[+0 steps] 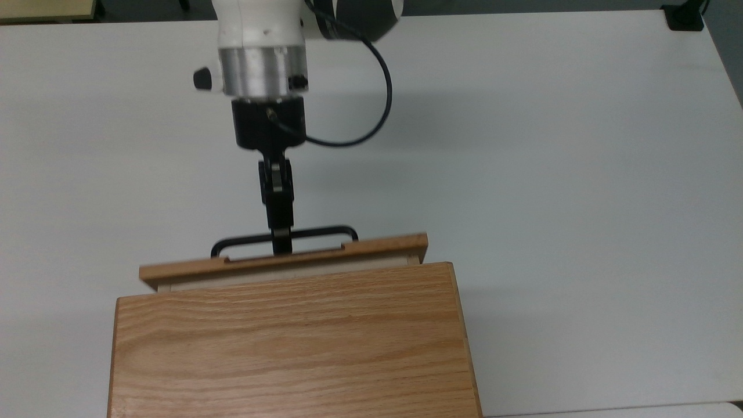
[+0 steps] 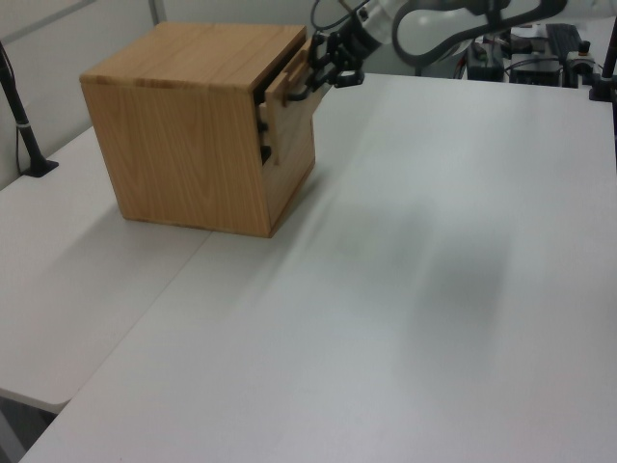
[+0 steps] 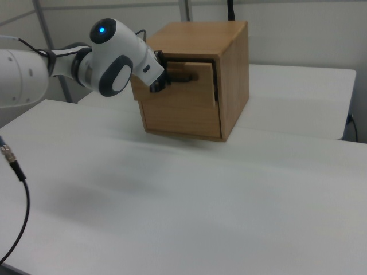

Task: Open the drawer by sliding it
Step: 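Pull the handle away from the cabinet, sliding the drawer out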

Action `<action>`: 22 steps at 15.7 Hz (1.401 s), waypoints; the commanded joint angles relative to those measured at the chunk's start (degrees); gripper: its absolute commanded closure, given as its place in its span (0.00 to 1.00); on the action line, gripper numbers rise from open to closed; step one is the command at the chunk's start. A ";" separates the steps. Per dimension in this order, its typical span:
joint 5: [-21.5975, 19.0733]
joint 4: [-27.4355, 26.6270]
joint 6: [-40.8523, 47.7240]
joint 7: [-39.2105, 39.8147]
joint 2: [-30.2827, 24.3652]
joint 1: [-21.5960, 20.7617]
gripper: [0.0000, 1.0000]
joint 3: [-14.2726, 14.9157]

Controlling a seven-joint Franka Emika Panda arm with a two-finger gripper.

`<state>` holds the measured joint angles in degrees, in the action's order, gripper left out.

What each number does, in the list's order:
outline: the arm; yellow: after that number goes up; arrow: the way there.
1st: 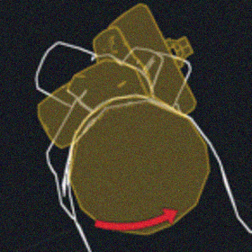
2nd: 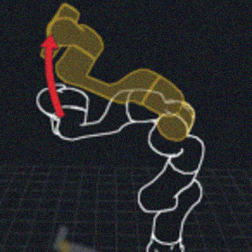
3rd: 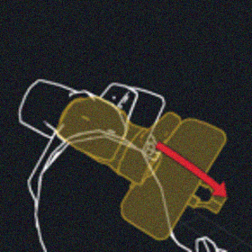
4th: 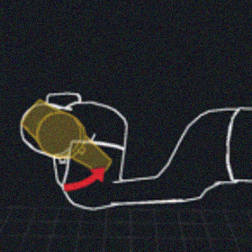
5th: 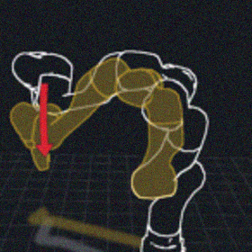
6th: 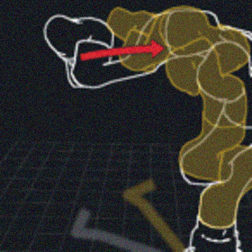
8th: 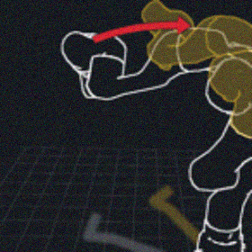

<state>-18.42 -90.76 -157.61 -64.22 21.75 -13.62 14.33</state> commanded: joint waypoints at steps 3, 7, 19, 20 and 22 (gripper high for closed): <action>-1.35 -15.75 7.74 9.81 -16.72 -0.09 1.00 -0.88; -1.44 -17.88 18.71 13.24 -22.80 1.31 1.00 -0.79; -1.53 -17.96 37.01 18.25 -27.29 3.34 0.96 -0.79; -1.44 -17.88 37.89 18.34 -27.29 3.51 0.68 -0.79; -1.44 -17.26 38.78 18.43 -27.20 3.60 0.00 -0.79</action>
<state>-18.53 -107.30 -121.48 -48.69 -2.07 -9.38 14.13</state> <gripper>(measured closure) 0.753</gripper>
